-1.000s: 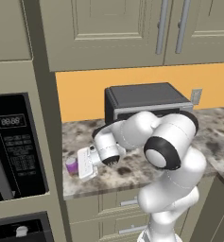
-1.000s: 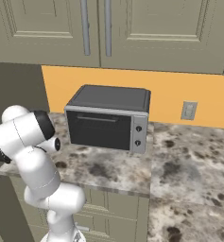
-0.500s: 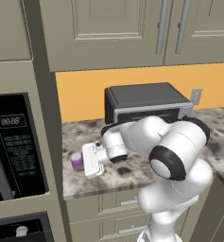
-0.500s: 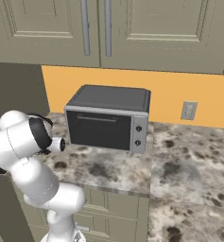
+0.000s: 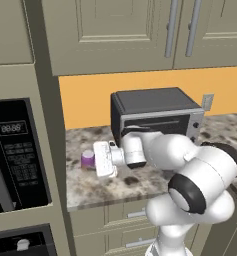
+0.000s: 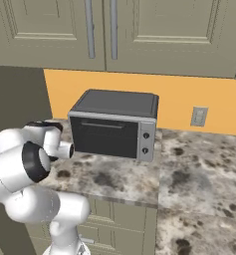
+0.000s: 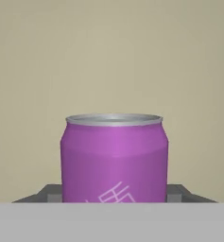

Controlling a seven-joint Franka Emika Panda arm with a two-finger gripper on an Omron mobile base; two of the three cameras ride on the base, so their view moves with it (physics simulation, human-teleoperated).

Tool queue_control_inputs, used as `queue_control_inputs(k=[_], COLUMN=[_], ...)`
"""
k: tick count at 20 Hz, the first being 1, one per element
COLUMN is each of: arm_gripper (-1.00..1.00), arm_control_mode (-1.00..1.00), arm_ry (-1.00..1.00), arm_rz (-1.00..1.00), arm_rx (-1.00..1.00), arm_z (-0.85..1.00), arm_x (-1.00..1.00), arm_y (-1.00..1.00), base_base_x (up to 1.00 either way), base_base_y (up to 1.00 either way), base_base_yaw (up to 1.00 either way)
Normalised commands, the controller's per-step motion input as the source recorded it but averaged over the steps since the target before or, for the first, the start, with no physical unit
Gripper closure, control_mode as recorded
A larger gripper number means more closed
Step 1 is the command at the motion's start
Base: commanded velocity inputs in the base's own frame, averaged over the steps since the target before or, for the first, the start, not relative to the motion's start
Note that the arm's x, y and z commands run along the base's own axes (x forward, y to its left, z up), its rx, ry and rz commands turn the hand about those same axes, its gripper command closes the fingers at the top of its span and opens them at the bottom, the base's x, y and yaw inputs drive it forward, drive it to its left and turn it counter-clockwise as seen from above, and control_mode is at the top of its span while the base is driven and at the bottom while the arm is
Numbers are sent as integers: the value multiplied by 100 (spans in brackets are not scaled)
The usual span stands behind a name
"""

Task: Four empty soda cans are scattered around the kitchen. Gather all the cans and cluster them next to the stove for recycling.

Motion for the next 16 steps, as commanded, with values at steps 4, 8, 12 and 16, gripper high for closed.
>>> queue_control_inputs(k=[4, 8, 12, 16], arm_gripper=[100, 100, 100, 100], arm_control_mode=[-100, -100, -100, -100], arm_ry=[0, 0, 0, 2], arm_rz=[0, 0, 0, 0], arm_rx=[10, 9, 7, 5], arm_z=[55, 51, 55, 50], arm_x=[-26, -27, -21, -22], arm_y=[-25, -29, -36, -35], base_base_x=[0, 0, 0, 0], base_base_y=[0, 0, 0, 0], base_base_yaw=[0, 0, 0, 0])
